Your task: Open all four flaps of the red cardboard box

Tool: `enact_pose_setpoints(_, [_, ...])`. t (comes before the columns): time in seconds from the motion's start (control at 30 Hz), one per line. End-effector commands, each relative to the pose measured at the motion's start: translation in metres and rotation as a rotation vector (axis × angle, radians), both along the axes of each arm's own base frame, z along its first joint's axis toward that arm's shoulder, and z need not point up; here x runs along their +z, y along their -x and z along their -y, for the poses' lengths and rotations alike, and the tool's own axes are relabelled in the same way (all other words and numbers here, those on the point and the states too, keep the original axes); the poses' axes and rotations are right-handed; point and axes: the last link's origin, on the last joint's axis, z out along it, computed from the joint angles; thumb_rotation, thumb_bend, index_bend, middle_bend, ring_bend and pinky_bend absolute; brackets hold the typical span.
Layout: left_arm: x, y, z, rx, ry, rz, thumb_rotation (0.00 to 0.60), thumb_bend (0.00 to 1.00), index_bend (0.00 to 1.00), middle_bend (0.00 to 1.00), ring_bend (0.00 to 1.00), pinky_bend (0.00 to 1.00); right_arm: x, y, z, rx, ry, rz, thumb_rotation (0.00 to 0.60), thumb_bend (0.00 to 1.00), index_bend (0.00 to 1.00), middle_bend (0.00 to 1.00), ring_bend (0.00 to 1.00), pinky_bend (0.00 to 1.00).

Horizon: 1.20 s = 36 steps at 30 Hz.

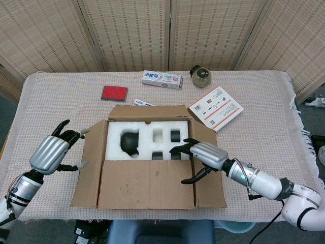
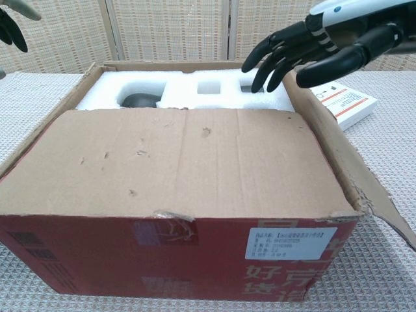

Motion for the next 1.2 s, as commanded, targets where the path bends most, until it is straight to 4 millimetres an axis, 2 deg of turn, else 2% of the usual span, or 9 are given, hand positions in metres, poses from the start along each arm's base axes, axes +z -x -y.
enact_pose_setpoints(0.03, [-0.001,0.0,0.0,-0.001,0.005,0.001,0.385,0.29,0.16,0.34,0.29,0.0,-0.005,0.0,0.0,0.016,-0.004,-0.04,0.29,0.07,0.15,0.25,0.18,0.0])
enact_pose_setpoints(0.43, [-0.001,0.002,-0.001,0.002,0.009,0.003,0.386,0.29,0.16,0.34,0.29,0.0,-0.018,-0.011,-0.001,0.043,-0.023,-0.074,0.289,0.07,0.15,0.25,0.17,0.0])
enact_pose_setpoints(0.6, [-0.001,0.003,-0.001,0.004,0.009,0.004,0.388,0.29,0.16,0.34,0.29,0.0,-0.017,-0.015,-0.006,0.048,-0.034,-0.055,0.29,0.07,0.15,0.26,0.17,0.0])
enact_pose_setpoints(0.9, [-0.001,0.002,-0.002,-0.001,0.008,0.008,0.388,0.29,0.16,0.34,0.29,0.0,-0.001,-0.013,-0.013,-0.117,-0.116,0.169,0.284,0.07,0.15,0.27,0.19,0.0])
enact_pose_setpoints(1.2, [-0.001,-0.002,-0.003,-0.009,0.009,0.006,0.388,0.29,0.16,0.34,0.29,0.0,0.015,0.003,-0.019,-0.28,-0.46,0.493,0.285,0.07,0.15,0.27,0.2,0.0])
